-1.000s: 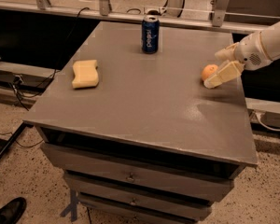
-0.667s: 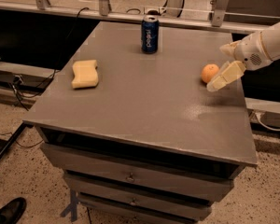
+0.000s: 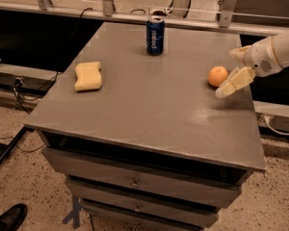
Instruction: Move orange near sponge
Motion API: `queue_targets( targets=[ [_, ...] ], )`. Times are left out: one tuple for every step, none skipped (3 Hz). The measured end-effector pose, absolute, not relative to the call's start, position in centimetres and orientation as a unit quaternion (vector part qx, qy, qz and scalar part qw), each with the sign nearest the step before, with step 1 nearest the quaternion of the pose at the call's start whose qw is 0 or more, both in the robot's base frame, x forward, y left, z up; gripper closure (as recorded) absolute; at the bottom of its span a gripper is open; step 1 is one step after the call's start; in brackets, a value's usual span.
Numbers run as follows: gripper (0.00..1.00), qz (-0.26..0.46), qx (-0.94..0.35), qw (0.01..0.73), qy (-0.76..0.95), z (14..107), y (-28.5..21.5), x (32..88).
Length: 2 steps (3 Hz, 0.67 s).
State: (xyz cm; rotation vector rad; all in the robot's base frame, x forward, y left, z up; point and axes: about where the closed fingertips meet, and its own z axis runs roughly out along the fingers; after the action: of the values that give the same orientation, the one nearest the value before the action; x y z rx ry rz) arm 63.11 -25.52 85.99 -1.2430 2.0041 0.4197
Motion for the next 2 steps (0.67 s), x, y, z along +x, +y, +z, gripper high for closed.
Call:
queue_targets(
  targets=[
    [0.00, 0.159, -0.481, 0.365, 0.781, 85.33, -25.96, 62.96],
    [0.00, 0.160, -0.478, 0.366, 0.782, 85.21, -26.12, 62.95]
  ],
)
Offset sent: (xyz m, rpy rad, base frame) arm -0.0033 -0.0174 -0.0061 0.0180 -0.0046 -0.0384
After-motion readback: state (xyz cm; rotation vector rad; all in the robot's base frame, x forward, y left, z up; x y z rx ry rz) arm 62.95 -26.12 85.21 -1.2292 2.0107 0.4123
